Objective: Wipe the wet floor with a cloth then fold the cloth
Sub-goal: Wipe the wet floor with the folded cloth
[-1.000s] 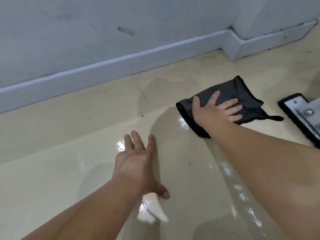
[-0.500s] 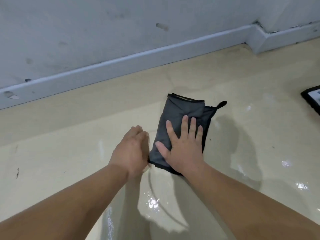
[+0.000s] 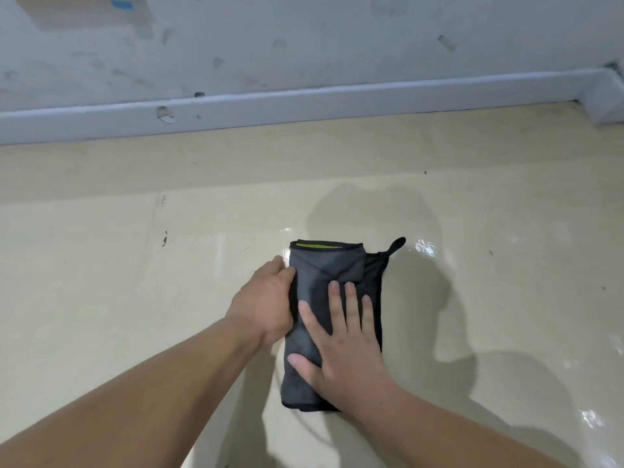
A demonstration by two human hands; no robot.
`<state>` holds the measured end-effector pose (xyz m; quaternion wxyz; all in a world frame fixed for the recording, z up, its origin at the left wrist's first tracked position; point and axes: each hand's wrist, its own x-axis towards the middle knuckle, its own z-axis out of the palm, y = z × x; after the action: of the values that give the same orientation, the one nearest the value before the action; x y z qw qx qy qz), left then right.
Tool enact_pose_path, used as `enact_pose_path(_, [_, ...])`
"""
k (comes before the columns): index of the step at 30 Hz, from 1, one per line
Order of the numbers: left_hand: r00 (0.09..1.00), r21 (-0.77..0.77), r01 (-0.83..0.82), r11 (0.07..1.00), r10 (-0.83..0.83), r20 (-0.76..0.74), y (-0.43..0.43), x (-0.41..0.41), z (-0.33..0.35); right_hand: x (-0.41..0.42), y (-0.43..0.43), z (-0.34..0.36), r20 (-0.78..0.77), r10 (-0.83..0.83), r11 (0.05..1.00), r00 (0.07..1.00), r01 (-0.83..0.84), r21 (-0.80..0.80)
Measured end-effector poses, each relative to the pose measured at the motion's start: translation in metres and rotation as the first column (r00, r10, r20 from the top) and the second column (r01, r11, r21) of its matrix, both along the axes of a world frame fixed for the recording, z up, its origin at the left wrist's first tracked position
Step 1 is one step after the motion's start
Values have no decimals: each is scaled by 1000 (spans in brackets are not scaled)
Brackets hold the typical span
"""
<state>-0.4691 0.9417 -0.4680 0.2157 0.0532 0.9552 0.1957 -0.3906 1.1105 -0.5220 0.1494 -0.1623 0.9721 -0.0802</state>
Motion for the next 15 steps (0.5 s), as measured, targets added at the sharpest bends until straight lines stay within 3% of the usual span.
enact_pose_path(7, [993, 2, 15, 1000, -15, -117, -34, 29, -5, -31, -6, 20, 157, 134, 975, 979, -158, 155])
enact_pose_path(12, [987, -8, 154, 988, -154, 40, -55, 45, 5, 20, -28, 19, 98, -71, 976, 993, 49, 211])
enact_pose_path(15, [953, -80, 301, 950, -296, 63, -72, 54, 7, 62, -38, 32, 212, -122, 950, 970, 53, 306])
